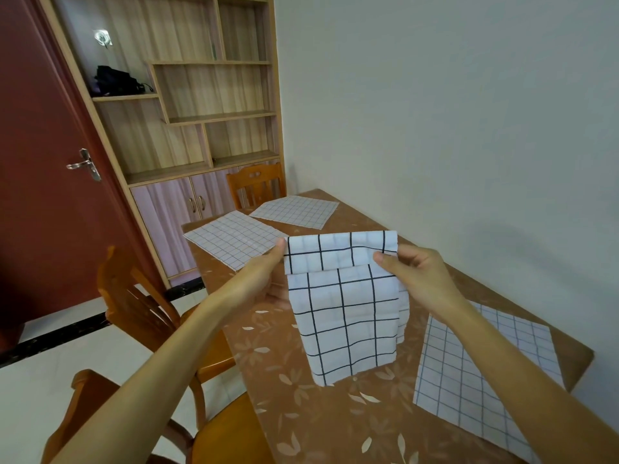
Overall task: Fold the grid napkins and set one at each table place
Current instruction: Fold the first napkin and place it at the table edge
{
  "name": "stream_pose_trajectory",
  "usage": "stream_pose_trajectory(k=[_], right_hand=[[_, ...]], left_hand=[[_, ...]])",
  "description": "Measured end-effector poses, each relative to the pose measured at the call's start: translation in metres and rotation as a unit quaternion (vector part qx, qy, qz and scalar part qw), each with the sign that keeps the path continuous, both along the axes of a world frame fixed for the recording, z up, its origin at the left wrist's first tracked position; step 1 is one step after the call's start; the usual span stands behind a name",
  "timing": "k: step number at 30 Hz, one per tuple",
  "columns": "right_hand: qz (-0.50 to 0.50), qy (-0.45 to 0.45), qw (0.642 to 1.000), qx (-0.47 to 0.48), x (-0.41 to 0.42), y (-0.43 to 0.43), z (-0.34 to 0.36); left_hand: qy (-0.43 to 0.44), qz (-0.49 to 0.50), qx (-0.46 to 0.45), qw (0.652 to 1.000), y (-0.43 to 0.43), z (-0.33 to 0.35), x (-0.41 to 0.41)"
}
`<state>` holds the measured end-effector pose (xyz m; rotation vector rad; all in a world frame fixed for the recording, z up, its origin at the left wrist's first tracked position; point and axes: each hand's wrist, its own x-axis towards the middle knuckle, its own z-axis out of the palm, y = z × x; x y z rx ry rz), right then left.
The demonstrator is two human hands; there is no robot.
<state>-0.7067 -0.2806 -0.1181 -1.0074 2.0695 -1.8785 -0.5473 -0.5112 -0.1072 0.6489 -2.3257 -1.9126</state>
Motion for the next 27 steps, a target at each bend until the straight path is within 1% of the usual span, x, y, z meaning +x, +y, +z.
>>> stream_pose_trajectory(k=[4, 7, 11, 14, 16, 18, 19, 20, 21, 22, 24, 25, 27], right_hand=[[0.013, 0.015, 1.000, 0.000, 0.002, 0.002, 0.001], [0.015, 0.027, 1.000, -0.002, 0.000, 0.003, 0.000], [0.024, 0.037, 0.999, 0.008, -0.001, 0.006, 0.001], [0.013, 0.038, 0.999, 0.022, -0.002, 0.006, 0.001], [0.012, -0.016, 1.000, -0.003, -0.003, 0.005, -0.001], [0.044, -0.144, 0.986, -0.065, -0.003, 0.004, -0.001], [0.058, -0.199, 0.975, -0.078, -0.004, 0.004, 0.000], [0.070, -0.230, 0.968, -0.072, -0.003, 0.005, 0.001], [0.082, -0.234, 0.968, -0.049, -0.004, 0.006, 0.001], [0.097, -0.219, 0.971, -0.023, -0.004, 0.007, 0.001], [0.111, -0.159, 0.981, 0.033, -0.001, 0.008, -0.001], [0.104, -0.135, 0.984, 0.050, 0.000, 0.008, -0.002], [0.073, -0.122, 0.989, 0.048, 0.000, 0.007, -0.004]], left_hand=[[0.031, -0.024, 0.082, 0.996, 0.002, 0.008, 0.001], [0.053, -0.019, 0.118, 0.991, -0.004, 0.007, -0.001], [0.080, -0.020, 0.190, 0.978, -0.010, 0.003, -0.002], [0.104, -0.024, 0.227, 0.968, -0.008, 0.002, 0.000], [0.114, -0.017, 0.232, 0.966, -0.007, 0.001, 0.000], [0.123, -0.008, 0.231, 0.965, -0.008, 0.001, 0.000], [0.126, -0.001, 0.229, 0.965, -0.008, 0.001, -0.001], [0.130, 0.008, 0.226, 0.965, -0.008, 0.001, -0.001], [0.134, 0.015, 0.225, 0.965, -0.008, 0.001, -0.001], [0.137, 0.018, 0.226, 0.964, -0.008, 0.001, -0.001], [0.141, 0.019, 0.227, 0.963, -0.008, 0.002, -0.002], [0.142, 0.018, 0.226, 0.963, -0.008, 0.002, -0.002], [0.136, 0.018, 0.220, 0.966, -0.009, 0.002, -0.002]])
